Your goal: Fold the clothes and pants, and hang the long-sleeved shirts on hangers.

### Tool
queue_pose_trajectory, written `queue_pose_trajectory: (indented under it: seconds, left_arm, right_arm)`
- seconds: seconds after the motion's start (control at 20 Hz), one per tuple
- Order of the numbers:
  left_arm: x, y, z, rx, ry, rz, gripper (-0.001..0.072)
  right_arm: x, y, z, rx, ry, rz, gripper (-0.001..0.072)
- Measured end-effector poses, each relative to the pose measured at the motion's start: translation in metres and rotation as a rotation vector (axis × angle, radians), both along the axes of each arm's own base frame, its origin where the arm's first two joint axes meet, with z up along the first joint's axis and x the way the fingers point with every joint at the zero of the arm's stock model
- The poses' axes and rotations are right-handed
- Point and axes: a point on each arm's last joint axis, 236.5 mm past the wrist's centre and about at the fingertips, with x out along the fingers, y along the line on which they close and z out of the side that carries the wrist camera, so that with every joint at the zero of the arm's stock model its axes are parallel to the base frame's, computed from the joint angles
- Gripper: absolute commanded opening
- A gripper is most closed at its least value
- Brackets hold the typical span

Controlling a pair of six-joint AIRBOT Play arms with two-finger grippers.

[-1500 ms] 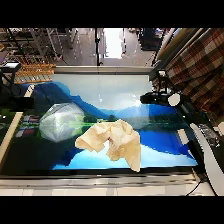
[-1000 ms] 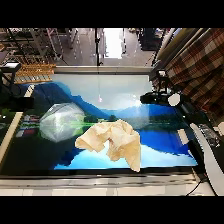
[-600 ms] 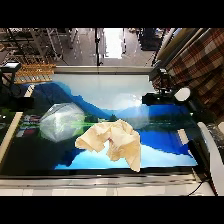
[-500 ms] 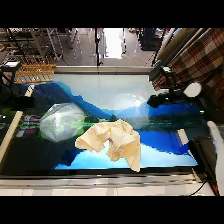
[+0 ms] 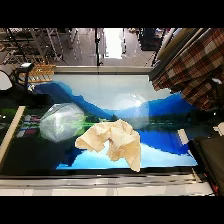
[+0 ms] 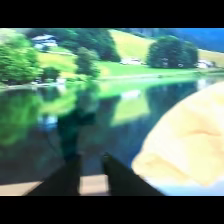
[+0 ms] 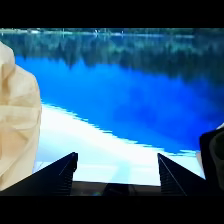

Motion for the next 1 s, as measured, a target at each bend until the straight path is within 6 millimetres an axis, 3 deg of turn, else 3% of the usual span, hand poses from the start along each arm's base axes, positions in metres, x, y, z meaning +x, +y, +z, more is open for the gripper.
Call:
queue_pose_trajectory:
  seconds: [0.15, 0.3, 0.5, 0.65, 0.8, 0.85, 0.9, 0.95, 1.0]
  left_arm:
    - [-0.007, -0.055, -0.023, -0.171, 0.085, -0.157, 0.0592]
    - [-0.025, -0.117, -0.051, -0.298, 0.158, -0.397, 0.0594]
    - [-0.052, -0.186, -0.116, -0.252, 0.22, -0.757, 0.0596]
    - [-0.065, -0.208, -0.178, -0.05, 0.259, -0.955, 0.0597]
    - [-0.064, -0.223, -0.208, 0.055, 0.233, -1.054, 0.0592]
    - [-0.06, -0.229, -0.213, 0.061, 0.209, -1.063, 0.0534]
    - [-0.055, -0.233, -0.216, 0.066, 0.182, -1.058, 0.0374]
    - [-0.047, -0.237, -0.217, 0.069, 0.15, -1.047, 0.0073]
    - [-0.041, -0.239, -0.218, 0.069, 0.126, -1.027, 0.001]
  right_arm:
    - [-0.026, 0.012, -0.044, 0.106, 0.092, -0.035, 0.0589]
    - [-0.04, 0.06, -0.095, 0.306, 0.131, 0.036, 0.0589]
    - [-0.048, 0.122, -0.152, 0.401, 0.081, 0.218, 0.0589]
    - [-0.038, 0.152, -0.182, 0.334, 0.001, 0.341, 0.0588]
    - [-0.022, 0.176, -0.209, 0.261, -0.047, 0.426, 0.0578]
    - [-0.015, 0.182, -0.219, 0.236, -0.056, 0.448, 0.0551]
    - [-0.008, 0.187, -0.227, 0.214, -0.063, 0.465, 0.0465]
    - [-0.001, 0.191, -0.235, 0.193, -0.071, 0.478, 0.0219]
    - [0.008, 0.195, -0.242, 0.175, -0.078, 0.491, 0.0023]
